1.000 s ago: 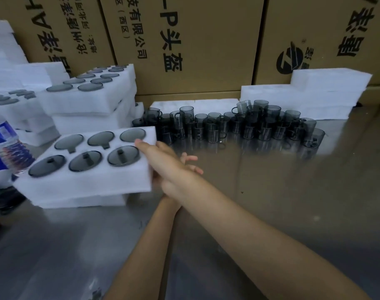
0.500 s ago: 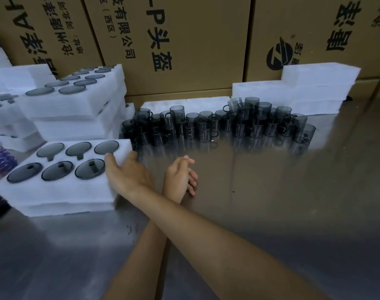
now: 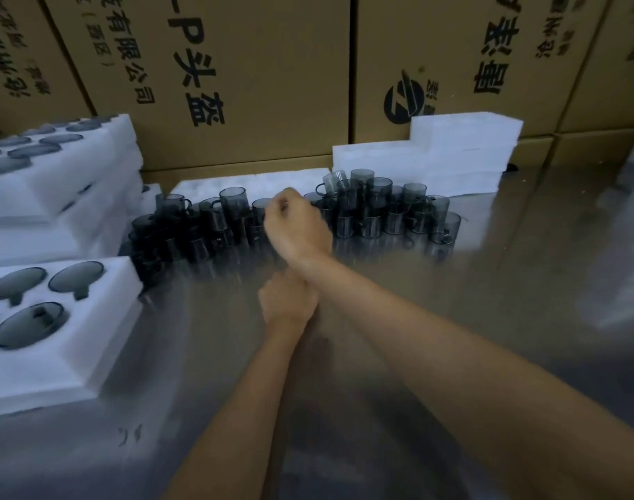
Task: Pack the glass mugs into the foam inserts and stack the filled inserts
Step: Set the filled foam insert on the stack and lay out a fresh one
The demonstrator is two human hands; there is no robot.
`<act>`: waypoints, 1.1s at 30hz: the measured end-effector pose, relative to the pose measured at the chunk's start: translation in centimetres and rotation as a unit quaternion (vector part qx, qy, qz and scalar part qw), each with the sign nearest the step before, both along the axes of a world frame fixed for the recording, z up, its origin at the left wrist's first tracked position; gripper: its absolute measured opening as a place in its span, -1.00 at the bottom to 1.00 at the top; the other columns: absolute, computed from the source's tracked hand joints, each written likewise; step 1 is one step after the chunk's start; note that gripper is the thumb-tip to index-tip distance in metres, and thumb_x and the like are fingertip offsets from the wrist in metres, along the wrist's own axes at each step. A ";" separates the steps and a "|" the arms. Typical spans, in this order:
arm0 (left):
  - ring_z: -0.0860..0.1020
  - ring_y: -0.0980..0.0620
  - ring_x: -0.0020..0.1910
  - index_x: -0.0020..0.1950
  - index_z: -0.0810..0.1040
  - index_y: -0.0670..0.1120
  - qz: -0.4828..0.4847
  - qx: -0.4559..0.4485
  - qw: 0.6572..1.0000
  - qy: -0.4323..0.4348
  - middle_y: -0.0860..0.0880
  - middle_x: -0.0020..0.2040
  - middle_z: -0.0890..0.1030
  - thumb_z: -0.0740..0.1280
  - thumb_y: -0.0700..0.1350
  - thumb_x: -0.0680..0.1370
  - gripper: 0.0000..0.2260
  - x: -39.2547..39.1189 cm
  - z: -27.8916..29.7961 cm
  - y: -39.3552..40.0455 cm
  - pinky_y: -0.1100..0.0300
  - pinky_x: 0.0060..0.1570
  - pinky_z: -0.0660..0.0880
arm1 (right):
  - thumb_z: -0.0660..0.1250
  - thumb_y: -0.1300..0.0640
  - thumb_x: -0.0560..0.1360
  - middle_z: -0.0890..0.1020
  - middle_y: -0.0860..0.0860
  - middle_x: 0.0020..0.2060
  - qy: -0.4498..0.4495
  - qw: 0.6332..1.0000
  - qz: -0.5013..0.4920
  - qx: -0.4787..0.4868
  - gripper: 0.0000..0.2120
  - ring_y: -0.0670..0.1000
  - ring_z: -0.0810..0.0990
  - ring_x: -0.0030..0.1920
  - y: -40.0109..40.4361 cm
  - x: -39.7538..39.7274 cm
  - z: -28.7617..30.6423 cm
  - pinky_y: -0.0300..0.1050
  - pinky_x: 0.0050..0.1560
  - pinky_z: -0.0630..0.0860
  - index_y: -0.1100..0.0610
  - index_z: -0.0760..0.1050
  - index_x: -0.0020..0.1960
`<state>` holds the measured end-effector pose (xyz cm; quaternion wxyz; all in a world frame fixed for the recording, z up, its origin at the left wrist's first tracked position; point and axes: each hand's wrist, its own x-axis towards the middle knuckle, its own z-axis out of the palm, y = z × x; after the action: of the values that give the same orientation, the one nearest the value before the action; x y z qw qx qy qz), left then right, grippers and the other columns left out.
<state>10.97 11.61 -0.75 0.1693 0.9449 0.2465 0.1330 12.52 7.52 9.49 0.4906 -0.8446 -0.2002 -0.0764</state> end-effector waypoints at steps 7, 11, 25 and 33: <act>0.61 -0.23 -0.10 -0.23 0.49 -0.08 -0.139 0.111 0.983 -0.044 -0.18 -0.13 0.65 0.10 0.04 0.64 -0.65 5.8 0.5 -0.7 0.05 -0.14 0.45 | 0.18 0.17 0.57 0.53 0.09 0.20 -0.125 0.978 -0.148 -0.073 -0.72 0.12 0.42 0.26 -8.4 14.2 0.2 0.04 0.01 0.48 0.12 0.47 0.26; 0.60 -0.17 -0.17 -0.31 0.42 -0.08 -0.130 0.103 0.985 -0.050 -0.12 -0.24 0.62 0.10 0.06 0.65 -0.61 9.0 0.3 0.0 0.09 -0.20 0.37 | 0.17 0.19 0.58 0.47 0.12 0.36 -0.081 0.975 -0.167 -0.123 -0.58 0.16 0.35 0.37 -10.9 21.5 0.1 0.07 0.27 0.37 0.13 0.38 0.44; 0.54 -0.17 -0.24 -0.36 0.31 -0.11 -0.083 0.111 0.989 -0.053 -0.11 -0.26 0.61 0.14 0.03 0.59 -0.64 12.9 -0.9 1.4 0.10 -0.23 0.30 | 0.24 0.13 0.54 0.46 0.16 0.32 -0.037 0.910 -0.135 -0.390 -0.51 0.21 0.30 0.39 -10.1 34.8 -0.2 0.09 0.38 0.22 -0.11 0.37 0.45; 0.41 -0.11 -0.30 -0.36 0.30 -0.10 -0.086 0.109 0.989 -0.057 -0.10 -0.28 0.57 0.13 0.03 0.60 -0.64 12.8 -0.7 1.5 0.10 -0.22 0.31 | 0.23 0.16 0.56 0.47 0.19 0.22 -0.126 0.930 -0.181 -0.293 -0.54 0.23 0.36 0.32 -9.5 32.8 2.8 0.11 0.25 0.30 -0.05 0.36 0.44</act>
<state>23.79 13.07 -1.45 0.0895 0.9664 0.1381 0.1974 45.35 -2.01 12.25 0.1702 -0.9561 -0.1176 -0.2073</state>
